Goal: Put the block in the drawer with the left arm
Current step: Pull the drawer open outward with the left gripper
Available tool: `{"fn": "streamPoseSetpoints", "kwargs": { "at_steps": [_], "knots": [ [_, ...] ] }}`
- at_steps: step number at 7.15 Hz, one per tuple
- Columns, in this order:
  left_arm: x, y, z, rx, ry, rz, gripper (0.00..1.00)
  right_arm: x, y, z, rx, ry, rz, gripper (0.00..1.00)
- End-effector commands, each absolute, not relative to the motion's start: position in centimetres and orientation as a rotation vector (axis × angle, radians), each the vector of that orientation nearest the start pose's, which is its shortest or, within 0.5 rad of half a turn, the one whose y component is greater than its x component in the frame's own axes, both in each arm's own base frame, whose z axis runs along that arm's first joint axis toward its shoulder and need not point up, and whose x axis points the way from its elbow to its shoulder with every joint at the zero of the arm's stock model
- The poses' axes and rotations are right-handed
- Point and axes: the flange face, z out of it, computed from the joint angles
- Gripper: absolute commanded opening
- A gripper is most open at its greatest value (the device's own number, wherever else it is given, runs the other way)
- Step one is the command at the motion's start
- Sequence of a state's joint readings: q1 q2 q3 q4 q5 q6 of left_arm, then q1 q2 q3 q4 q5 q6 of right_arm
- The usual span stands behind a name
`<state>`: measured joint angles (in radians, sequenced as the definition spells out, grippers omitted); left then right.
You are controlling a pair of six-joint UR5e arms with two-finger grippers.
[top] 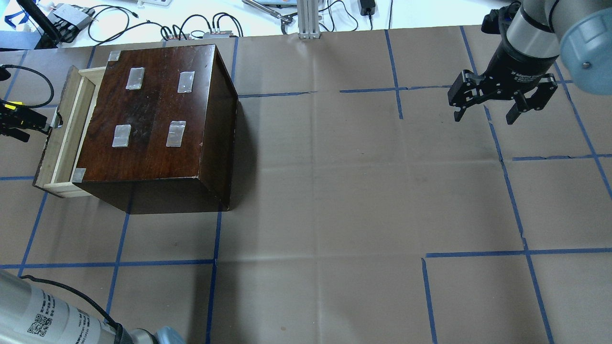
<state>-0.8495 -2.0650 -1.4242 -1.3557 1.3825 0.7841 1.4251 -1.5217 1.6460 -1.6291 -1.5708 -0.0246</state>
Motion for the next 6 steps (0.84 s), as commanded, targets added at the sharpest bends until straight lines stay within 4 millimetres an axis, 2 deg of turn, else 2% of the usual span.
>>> {"fn": "streamPoseSetpoints", "kwargs": {
  "at_steps": [1, 4, 6],
  "knots": [
    [32.5, -59.4, 29.6, 0.087, 3.356, -0.073, 0.99, 5.9, -51.7, 43.2, 0.190, 3.129, 0.103, 1.00],
    [33.4, -59.4, 29.7, 0.162, 3.294, -0.042, 0.99, 5.9, -51.7, 43.2, 0.190, 3.129, 0.103, 1.00],
    [36.3, -58.2, 29.7, 0.168, 3.286, -0.051, 0.99, 5.9, -51.7, 43.3, 0.190, 3.129, 0.101, 1.00]
  ]
}}
